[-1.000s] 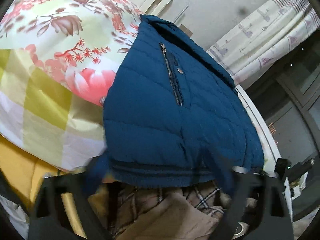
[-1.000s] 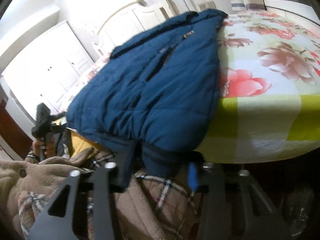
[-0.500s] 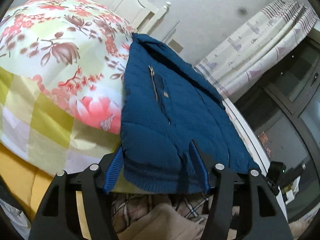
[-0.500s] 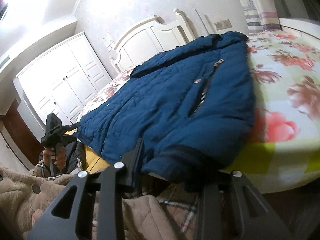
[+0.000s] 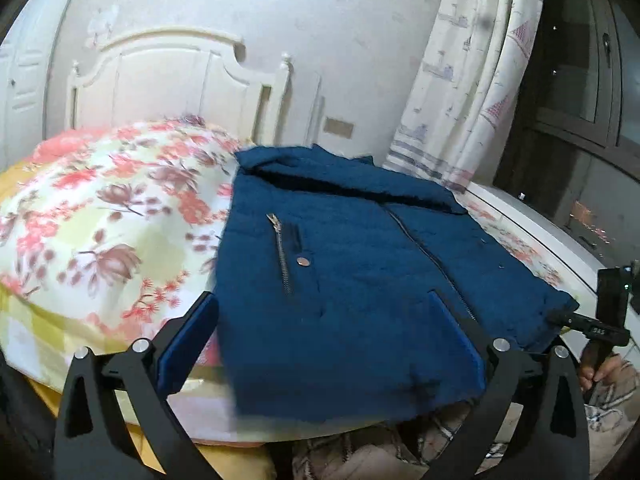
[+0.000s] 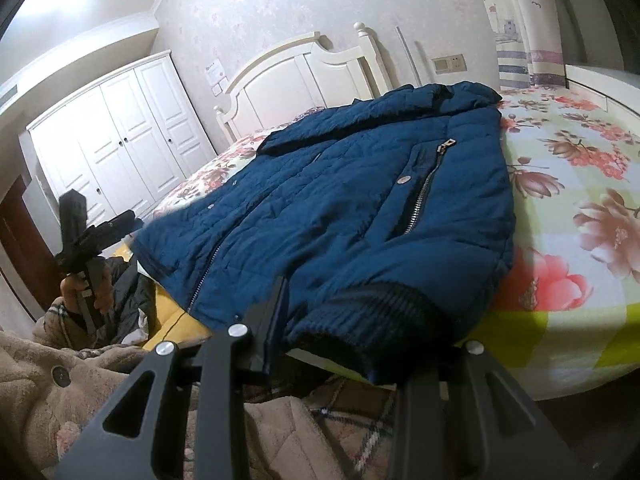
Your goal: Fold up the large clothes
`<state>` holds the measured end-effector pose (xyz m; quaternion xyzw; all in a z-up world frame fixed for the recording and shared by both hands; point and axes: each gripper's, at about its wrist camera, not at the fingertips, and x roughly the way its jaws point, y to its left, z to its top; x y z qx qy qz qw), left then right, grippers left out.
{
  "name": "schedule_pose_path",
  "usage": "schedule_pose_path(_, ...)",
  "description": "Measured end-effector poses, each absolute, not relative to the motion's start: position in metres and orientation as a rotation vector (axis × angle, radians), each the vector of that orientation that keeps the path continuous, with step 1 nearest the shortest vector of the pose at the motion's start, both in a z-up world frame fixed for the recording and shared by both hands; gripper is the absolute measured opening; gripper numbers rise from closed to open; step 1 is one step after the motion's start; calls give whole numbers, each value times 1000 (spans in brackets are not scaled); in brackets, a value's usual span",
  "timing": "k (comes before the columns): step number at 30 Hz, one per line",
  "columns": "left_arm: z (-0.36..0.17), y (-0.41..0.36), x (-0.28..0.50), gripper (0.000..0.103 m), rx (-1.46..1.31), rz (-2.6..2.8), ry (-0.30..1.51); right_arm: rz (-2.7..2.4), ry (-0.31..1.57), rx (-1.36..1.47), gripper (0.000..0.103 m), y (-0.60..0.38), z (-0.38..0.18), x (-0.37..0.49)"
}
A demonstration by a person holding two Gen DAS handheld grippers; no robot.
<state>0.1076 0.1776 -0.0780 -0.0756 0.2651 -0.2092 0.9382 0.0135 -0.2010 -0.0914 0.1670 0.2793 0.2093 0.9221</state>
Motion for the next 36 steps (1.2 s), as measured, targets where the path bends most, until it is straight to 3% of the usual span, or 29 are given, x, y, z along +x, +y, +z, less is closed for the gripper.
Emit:
schedule_pose_path(13, -122, 214, 165, 98, -394, -427, 732, 423, 608, 357, 32, -203, -103, 15)
schedule_pose_path(16, -122, 212, 158, 90, -432, -538, 733, 421, 609, 358, 32, -202, -104, 15)
schedule_pose_path(17, -120, 212, 153, 85, -442, -577, 722, 421, 609, 358, 32, -202, -104, 15)
schedule_pose_path(18, -118, 213, 149, 73, -456, -610, 714, 420, 609, 358, 32, -202, -103, 15)
schedule_pose_path(20, -117, 221, 143, 70, -531, -666, 691, 415, 606, 353, 32, -202, -102, 14)
schedule_pose_path(26, -135, 224, 146, 68, -532, -636, 744, 419, 615, 366, 33, -206, -106, 15)
schedule_pose_path(32, -130, 208, 143, 78, -417, -616, 787, 438, 635, 402, 33, -215, -111, 16)
schedule_pose_path(34, -128, 205, 145, 69, -386, -593, 809, 433, 638, 412, 31, -216, -113, 16)
schedule_pose_path(36, -127, 203, 144, 30, -331, -552, 828, 435, 634, 429, 15, -217, -114, 15)
